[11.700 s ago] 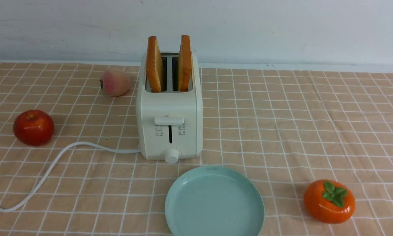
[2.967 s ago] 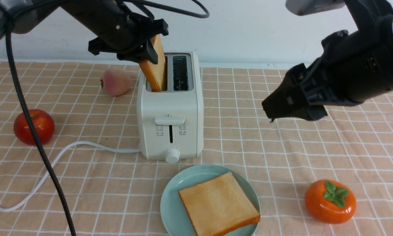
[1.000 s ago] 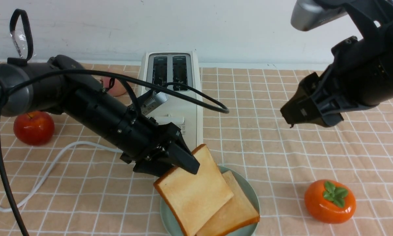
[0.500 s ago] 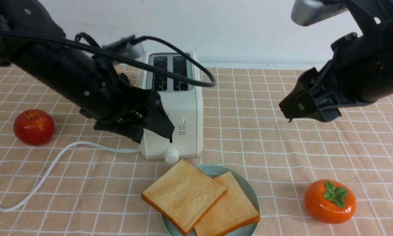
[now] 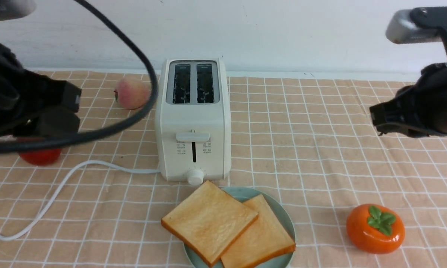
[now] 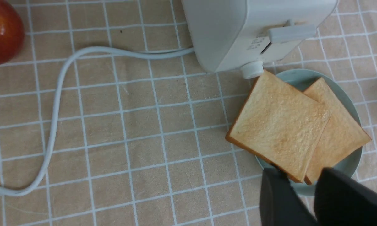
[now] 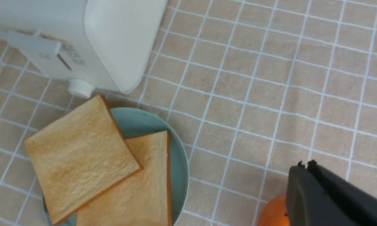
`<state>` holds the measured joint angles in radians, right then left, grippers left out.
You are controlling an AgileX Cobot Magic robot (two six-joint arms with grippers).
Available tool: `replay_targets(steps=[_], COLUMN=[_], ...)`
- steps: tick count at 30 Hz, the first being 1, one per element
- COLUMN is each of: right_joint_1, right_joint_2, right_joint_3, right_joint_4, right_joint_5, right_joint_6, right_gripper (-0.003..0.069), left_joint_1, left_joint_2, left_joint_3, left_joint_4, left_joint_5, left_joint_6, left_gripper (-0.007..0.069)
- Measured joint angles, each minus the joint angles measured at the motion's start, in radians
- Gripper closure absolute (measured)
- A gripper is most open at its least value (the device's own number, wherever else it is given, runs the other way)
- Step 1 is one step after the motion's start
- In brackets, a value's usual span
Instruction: Take toasted bread from bread machine on light coffee tablecloth place on plate.
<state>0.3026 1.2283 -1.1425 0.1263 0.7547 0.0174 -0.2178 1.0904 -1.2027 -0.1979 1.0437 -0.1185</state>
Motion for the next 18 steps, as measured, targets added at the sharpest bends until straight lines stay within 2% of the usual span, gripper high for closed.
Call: replay_targets(steps=[2, 4, 6, 11, 18], right_joint_1=[-0.053, -0.1, -0.115, -0.184, -0.181], right_joint_2=[-0.065, -0.135, -0.166, -0.432, -0.676], right_joint_3=[0.077, 0.163, 0.189, 0.463, 0.739], right_joint_4=[0.016, 0.017, 0.018, 0.019, 0.04], right_joint_5=[-0.06, -0.12, -0.146, -0.354, -0.584], right_joint_6=[0.0, 0.0, 0.0, 0.027, 0.1], right_gripper=[0.0678, 0.0678, 0.0678, 0.0677, 0.0673], left_joint_1=[0.0, 0.0, 0.0, 0.0, 0.0], left_joint_2=[-0.063, -0.103, -0.118, -0.191, -0.385], left_joint_3=[0.062, 0.098, 0.109, 0.127, 0.204], left_joint_4=[0.0, 0.0, -0.002, -0.018, -0.052], left_joint_5=[-0.045, -0.066, -0.068, -0.018, 0.014], left_joint_6=[-0.003, -0.012, -0.016, -0.031, -0.169], left_gripper=[0.0602, 0.0638, 0.0638, 0.0638, 0.0638])
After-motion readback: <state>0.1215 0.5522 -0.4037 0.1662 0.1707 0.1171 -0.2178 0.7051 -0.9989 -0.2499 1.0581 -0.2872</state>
